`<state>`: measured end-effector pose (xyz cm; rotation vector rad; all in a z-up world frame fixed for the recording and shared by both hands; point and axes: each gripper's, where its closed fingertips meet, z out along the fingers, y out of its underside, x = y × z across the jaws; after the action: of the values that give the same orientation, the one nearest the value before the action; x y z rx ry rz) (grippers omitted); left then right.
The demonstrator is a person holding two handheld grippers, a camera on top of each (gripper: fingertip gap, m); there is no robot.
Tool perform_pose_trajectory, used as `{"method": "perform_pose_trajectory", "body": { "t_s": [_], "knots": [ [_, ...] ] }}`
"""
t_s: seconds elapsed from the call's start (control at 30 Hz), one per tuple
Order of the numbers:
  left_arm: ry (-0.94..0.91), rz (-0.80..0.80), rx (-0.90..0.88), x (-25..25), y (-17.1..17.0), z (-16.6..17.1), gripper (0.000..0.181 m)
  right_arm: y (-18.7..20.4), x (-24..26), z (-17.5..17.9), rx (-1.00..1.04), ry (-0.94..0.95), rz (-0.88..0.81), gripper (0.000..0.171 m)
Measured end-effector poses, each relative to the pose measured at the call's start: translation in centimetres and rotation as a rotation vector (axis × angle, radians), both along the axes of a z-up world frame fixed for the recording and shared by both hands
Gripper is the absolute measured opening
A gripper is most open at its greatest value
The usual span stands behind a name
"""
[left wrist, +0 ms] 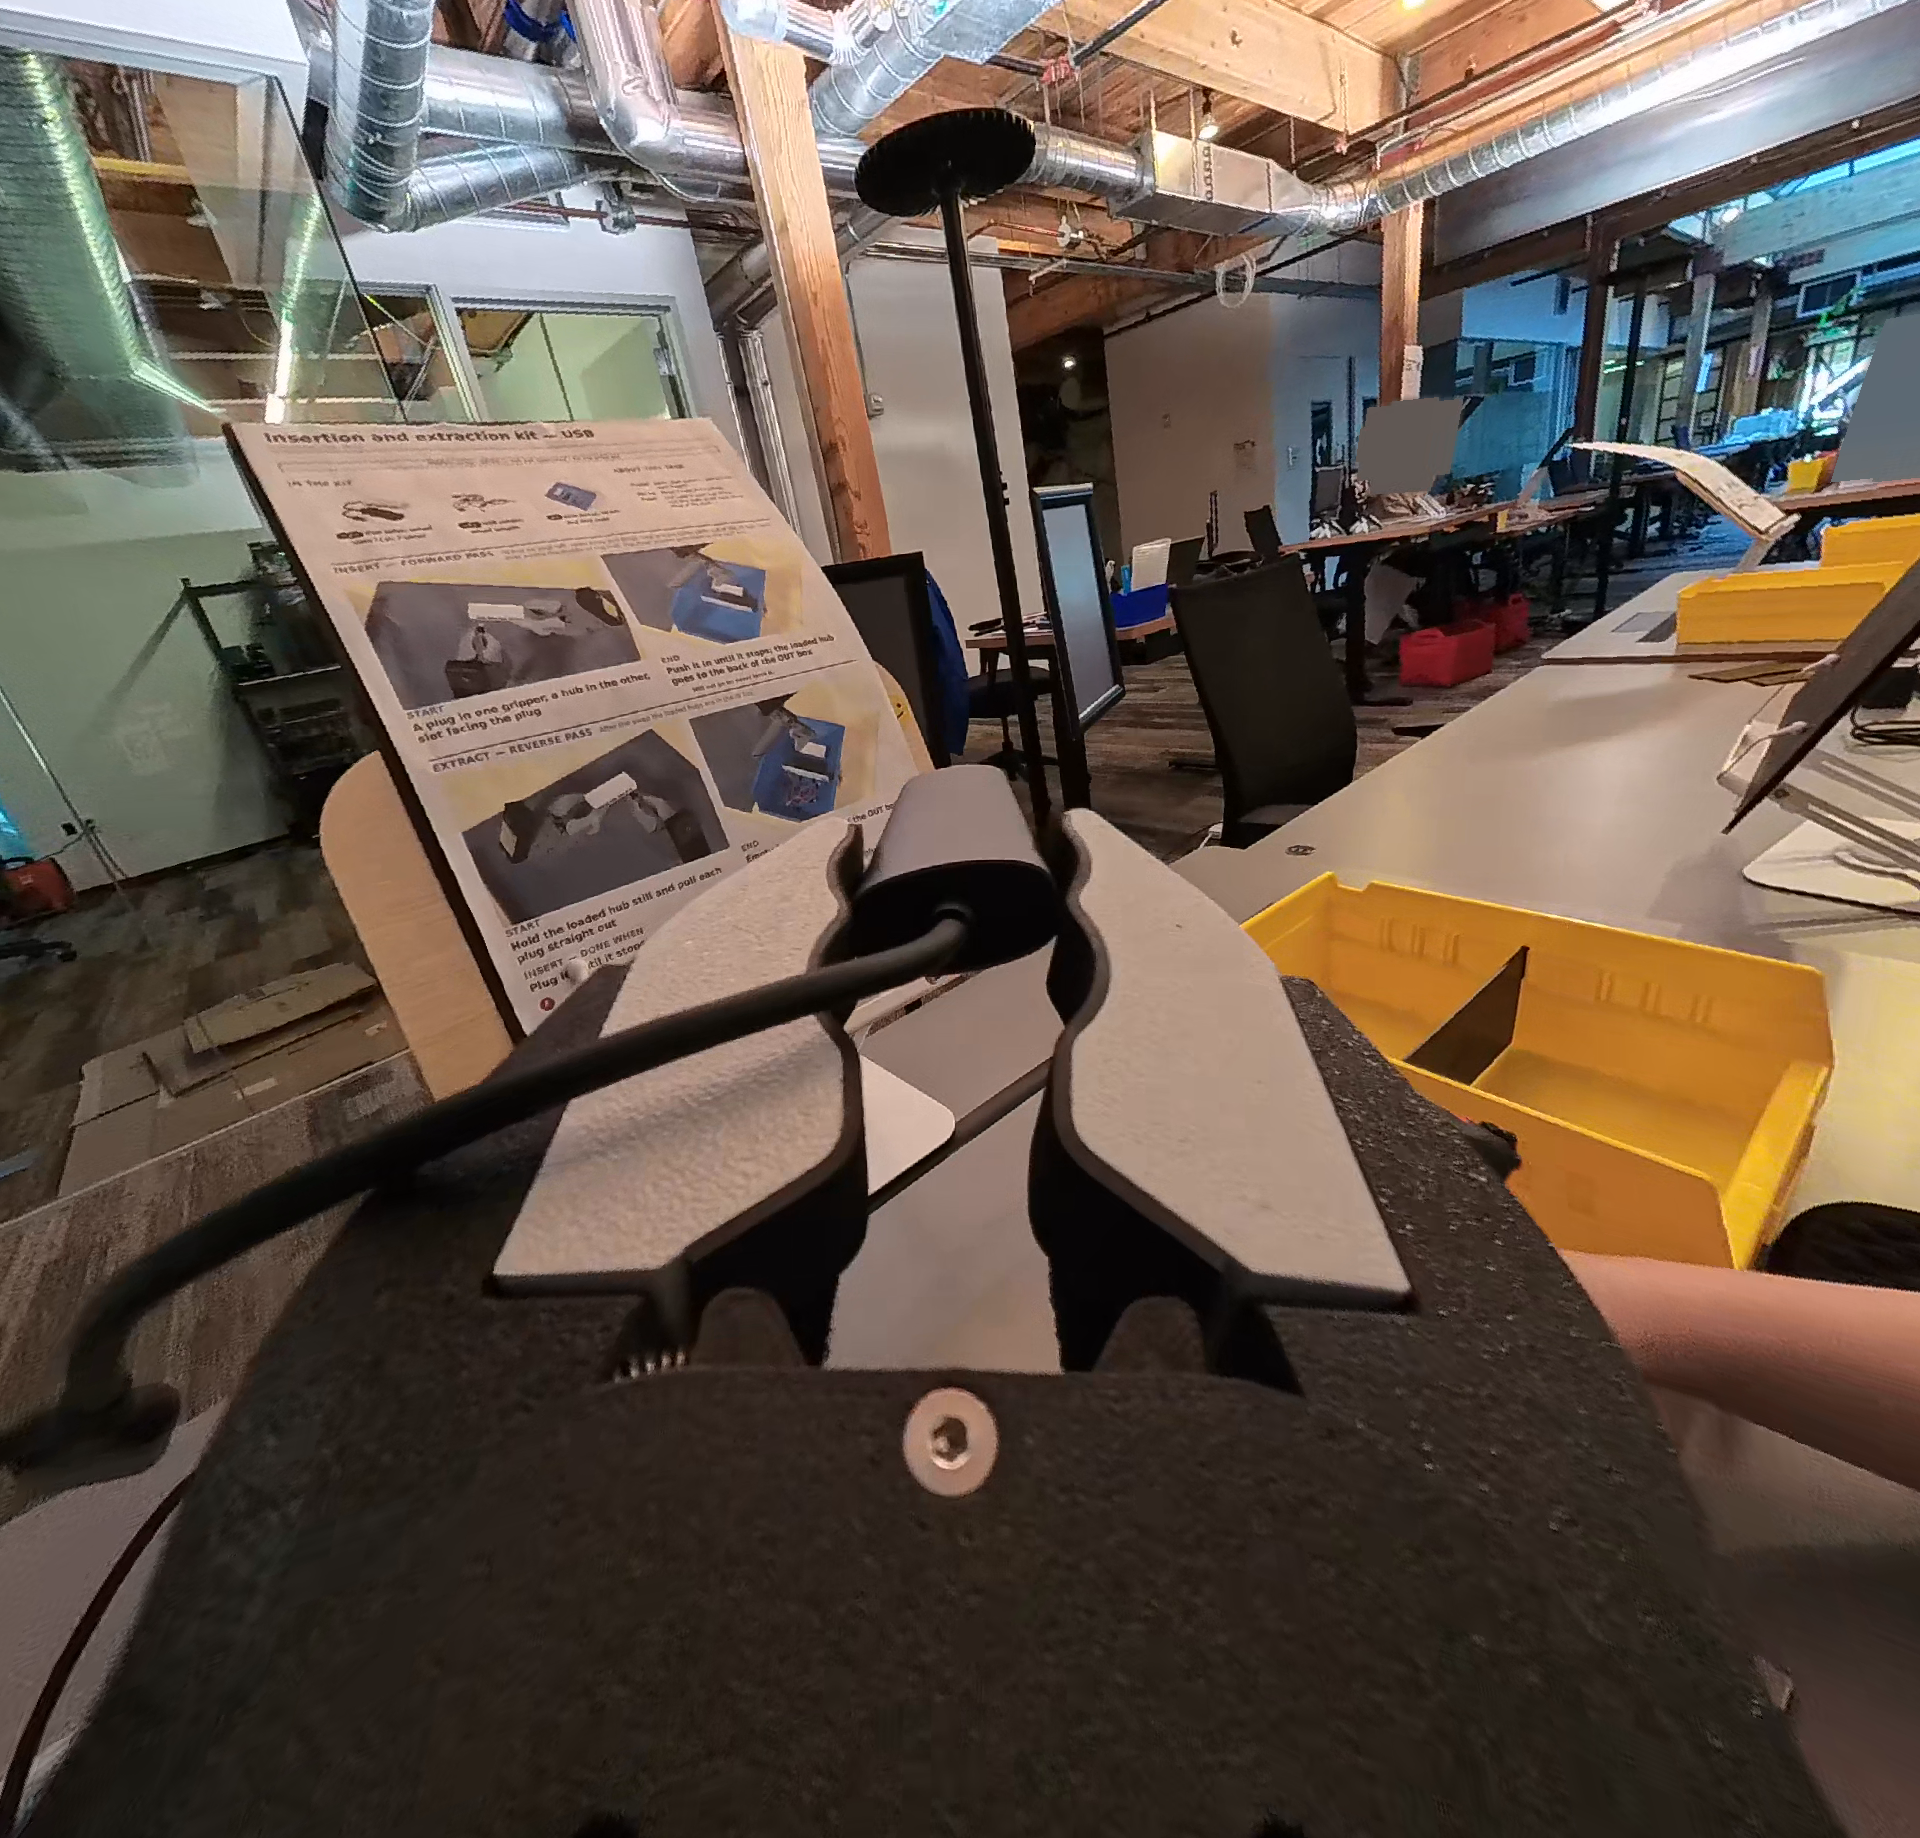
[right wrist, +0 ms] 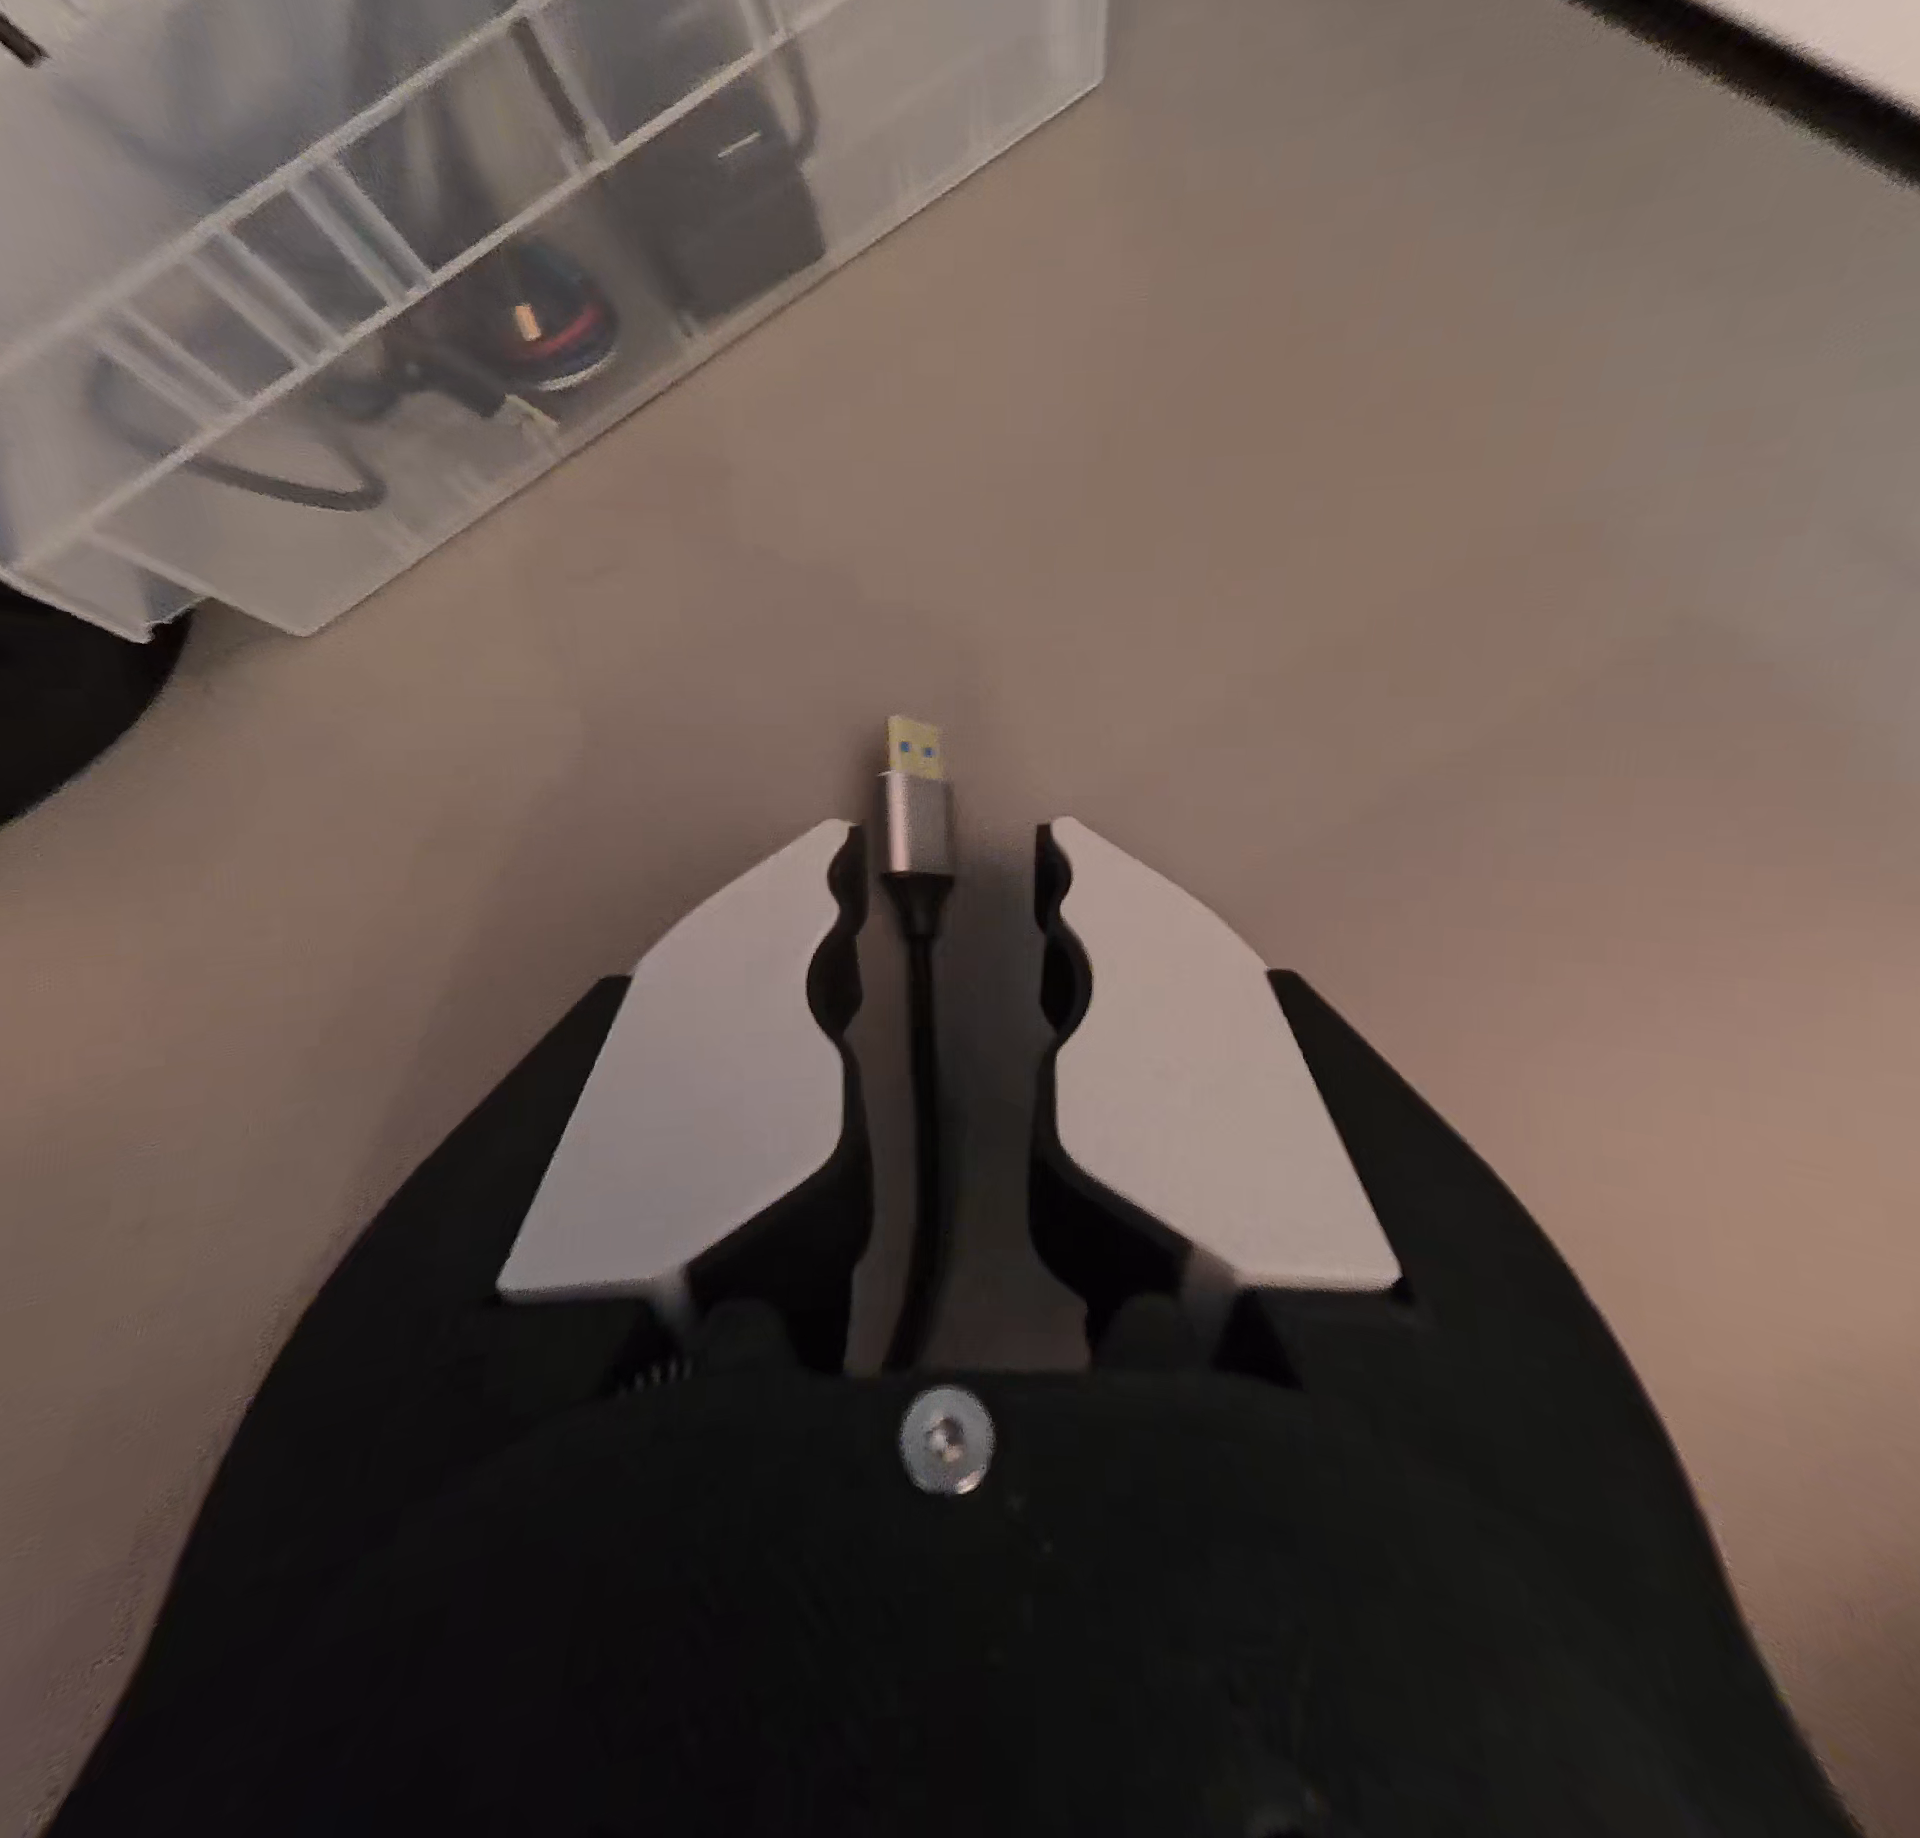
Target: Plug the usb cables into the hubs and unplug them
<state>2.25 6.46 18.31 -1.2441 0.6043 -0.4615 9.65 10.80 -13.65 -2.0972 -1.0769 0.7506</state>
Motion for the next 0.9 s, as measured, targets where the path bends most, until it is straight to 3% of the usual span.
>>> {"method": "perform_pose_trajectory", "body": {
  "t_s": [0.3, 0.43, 0.63, 0.9],
  "knots": [
    [0.032, -0.008, -0.009, 0.8, 0.1, -0.6, 0.032, -0.1, -0.5, -1.0, -0.047, -0.014, 0.064, 0.029],
    [0.041, -0.016, -0.019, 1.2, 0.3, -0.9, 0.032, 0.2, -0.3, -1.4, 0.02, -0.067, 0.074, 0.018],
    [0.06, -0.022, -0.022, 1.6, 0.3, -1.3, 0.033, 0.4, -0.5, -1.8, 0.12, -0.157, 0.086, 0.019],
    [0.072, -0.032, -0.026, 1.9, 0.2, -1.4, 0.032, 0.3, 0.1, -0.9, -0.091, 0.011, 0.052, 0.03]
  ]
}}
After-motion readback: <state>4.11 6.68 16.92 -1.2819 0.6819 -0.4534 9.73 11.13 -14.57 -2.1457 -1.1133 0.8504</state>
